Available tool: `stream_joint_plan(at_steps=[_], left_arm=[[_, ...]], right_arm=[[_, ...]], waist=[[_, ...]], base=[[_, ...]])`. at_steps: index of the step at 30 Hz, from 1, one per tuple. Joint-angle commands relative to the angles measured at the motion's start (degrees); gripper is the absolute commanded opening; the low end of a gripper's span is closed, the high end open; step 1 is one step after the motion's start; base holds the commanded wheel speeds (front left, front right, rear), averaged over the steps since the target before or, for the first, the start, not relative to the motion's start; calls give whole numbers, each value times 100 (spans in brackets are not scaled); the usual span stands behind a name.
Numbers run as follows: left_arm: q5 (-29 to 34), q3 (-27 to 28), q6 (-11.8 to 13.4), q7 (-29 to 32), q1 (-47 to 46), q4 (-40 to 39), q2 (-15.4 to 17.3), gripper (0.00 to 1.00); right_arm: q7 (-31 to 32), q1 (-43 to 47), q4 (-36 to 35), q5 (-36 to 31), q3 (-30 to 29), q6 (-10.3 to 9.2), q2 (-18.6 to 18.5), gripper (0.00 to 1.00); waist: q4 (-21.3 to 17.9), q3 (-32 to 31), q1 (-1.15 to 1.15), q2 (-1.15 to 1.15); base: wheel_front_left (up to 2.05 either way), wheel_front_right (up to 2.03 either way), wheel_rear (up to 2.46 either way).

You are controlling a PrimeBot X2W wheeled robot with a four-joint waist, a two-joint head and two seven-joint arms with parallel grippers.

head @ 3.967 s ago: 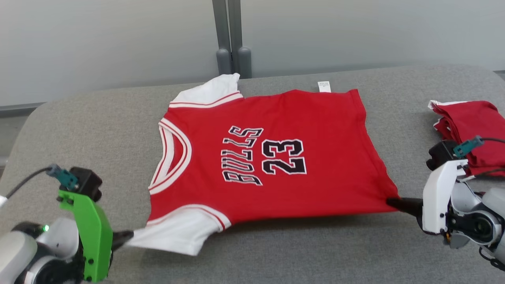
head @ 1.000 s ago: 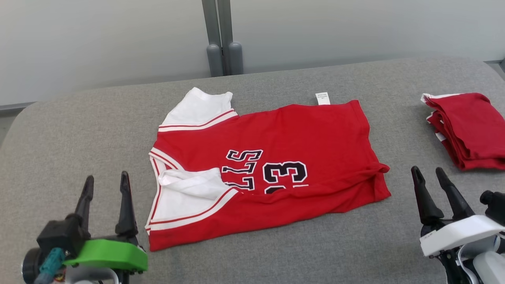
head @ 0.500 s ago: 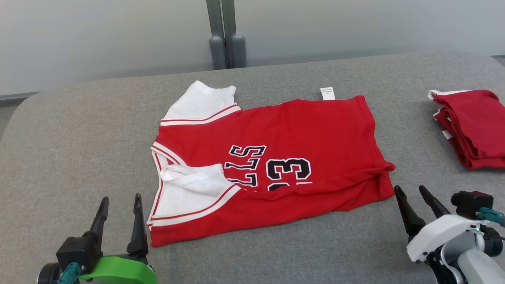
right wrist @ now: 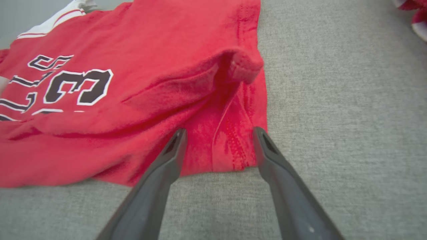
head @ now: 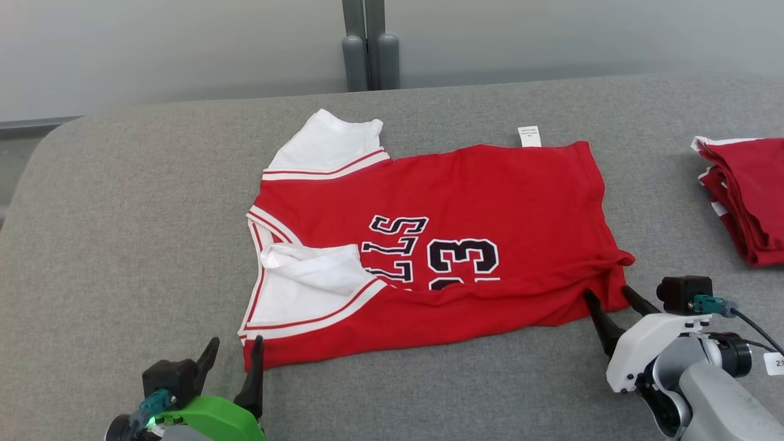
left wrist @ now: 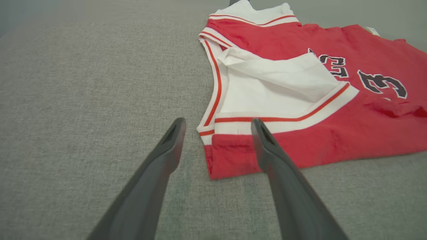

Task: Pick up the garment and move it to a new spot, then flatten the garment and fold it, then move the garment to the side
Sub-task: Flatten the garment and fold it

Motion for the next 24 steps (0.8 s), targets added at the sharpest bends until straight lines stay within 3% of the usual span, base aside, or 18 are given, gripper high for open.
stream_joint_plan(at_steps=[1, 8, 16, 17, 18, 19, 20, 21, 22, 24], left_arm=[[-29, -17, -54, 11, -145, 127, -13, 100], [-144, -186, -326, 171, -344, 731, -138, 100], [-268, -208, -391, 319, -520, 1275, -235, 100], [-287, -211, -398, 334, -539, 1329, -246, 100], [-296, -217, -421, 343, -555, 1388, -255, 76], [-313, -221, -426, 348, -566, 1425, -261, 50], [-332, -227, -437, 353, -576, 1471, -276, 17], [-340, -232, -447, 350, -584, 1506, -289, 0], [-346, -242, -456, 348, -594, 1543, -302, 0], [-371, -229, -472, 292, -607, 1568, -322, 0]], right_arm=[[-46, -68, 84, -55, -26, 1, -15, 100], [-140, -215, 347, -136, -63, 1, 3, 100], [-99, -351, 578, -145, 11, 1, 67, 100], [-103, -360, 591, -136, 29, 1, 71, 86], [-113, -366, 610, -121, 48, 1, 73, 58], [-125, -375, 624, -112, 68, 1, 76, 47], [-146, -386, 635, -107, 87, 1, 76, 31], [-161, -394, 640, -109, 97, 1, 70, 24], [-178, -399, 655, -93, 109, 1, 58, 0], [-243, -399, 662, -74, 118, 1, 30, 0]], waist=[[15, 17, 0, 0], [-28, 78, 0, 0], [-68, 116, 0, 0], [-68, 117, 0, 0], [-69, 113, 0, 0], [-69, 107, 0, 0], [-70, 97, 0, 0], [-70, 88, 0, 0], [-68, 75, 0, 0], [-66, 43, 0, 0]], base=[[0, 0, 0], [0, 0, 0], [0, 0, 0], [0, 0, 0], [0, 0, 0], [0, 0, 0], [0, 0, 0], [0, 0, 0], [0, 0, 0], [0, 0, 0]])
